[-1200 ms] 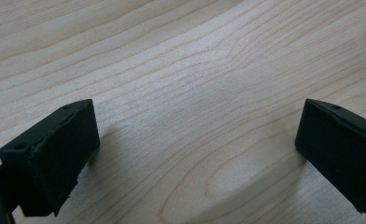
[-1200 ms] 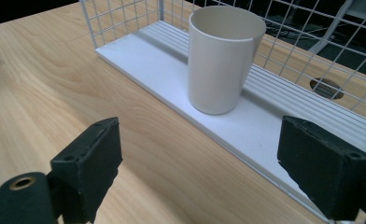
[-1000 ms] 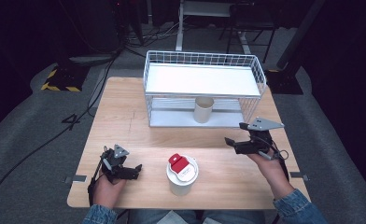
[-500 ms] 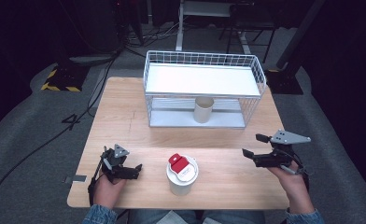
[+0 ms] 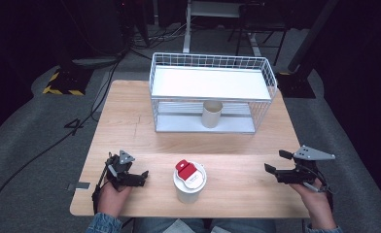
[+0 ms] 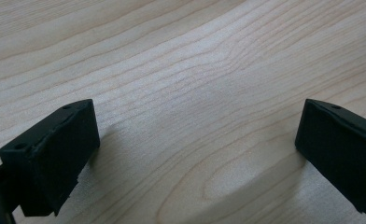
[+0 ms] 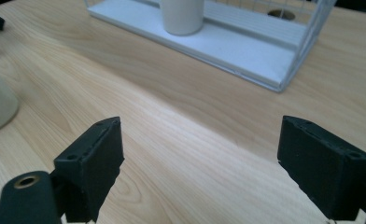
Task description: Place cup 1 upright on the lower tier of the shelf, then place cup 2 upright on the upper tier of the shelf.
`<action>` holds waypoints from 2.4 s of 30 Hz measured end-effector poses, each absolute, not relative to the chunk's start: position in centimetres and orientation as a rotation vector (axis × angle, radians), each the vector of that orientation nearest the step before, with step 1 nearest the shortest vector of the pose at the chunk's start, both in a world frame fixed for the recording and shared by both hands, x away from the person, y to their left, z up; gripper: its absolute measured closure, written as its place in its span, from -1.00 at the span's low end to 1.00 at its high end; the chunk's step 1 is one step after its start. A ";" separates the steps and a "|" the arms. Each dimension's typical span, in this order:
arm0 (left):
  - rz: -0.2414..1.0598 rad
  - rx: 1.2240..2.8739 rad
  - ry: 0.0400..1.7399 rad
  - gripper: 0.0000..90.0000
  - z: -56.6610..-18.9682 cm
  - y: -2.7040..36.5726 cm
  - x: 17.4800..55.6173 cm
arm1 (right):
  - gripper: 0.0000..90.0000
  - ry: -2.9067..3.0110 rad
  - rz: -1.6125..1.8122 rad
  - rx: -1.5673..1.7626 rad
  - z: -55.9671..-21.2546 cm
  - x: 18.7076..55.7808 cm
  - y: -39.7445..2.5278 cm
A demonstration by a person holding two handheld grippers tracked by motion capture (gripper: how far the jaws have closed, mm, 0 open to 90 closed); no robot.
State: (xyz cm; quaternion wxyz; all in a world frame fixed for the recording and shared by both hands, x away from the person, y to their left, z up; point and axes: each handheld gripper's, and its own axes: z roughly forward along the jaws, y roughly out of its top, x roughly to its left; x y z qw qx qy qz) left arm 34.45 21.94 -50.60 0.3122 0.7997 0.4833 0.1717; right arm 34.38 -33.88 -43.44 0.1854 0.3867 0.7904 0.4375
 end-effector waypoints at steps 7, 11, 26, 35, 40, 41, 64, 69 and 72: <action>0.452 2.107 1.281 -0.99 -50.6 21.9 34.4 | -0.67 2.246 1.146 1.150 -46.0 34.3 -34.6; 0.453 2.106 1.285 -0.99 -50.6 21.9 34.4 | -0.67 2.251 1.131 1.191 -47.4 34.2 -35.0; 0.459 2.100 1.292 -0.98 -50.6 21.9 34.4 | -0.67 2.209 0.980 1.253 -49.9 34.6 -36.0; 0.459 2.100 1.293 -0.98 -50.6 21.9 34.3 | -0.68 2.199 0.954 1.293 -50.4 34.9 -36.2; 0.461 2.096 1.297 -0.98 -50.6 21.8 34.3 | -0.68 2.200 0.955 1.295 -50.4 34.9 -36.2; 0.461 2.096 1.298 -0.98 -50.6 21.8 34.3 | -0.68 2.199 0.955 1.295 -50.4 34.9 -36.2; 0.444 1.998 1.232 -0.93 -48.2 20.9 32.1 | -0.71 2.197 0.951 1.301 -50.4 35.1 -36.0; 0.462 1.998 1.175 -1.00 -47.2 20.1 30.8 | -0.71 2.197 0.951 1.301 -50.4 35.1 -36.0; 0.459 1.986 1.141 -1.00 -46.7 19.7 29.9 | -0.71 2.199 0.953 1.296 -50.5 35.1 -36.0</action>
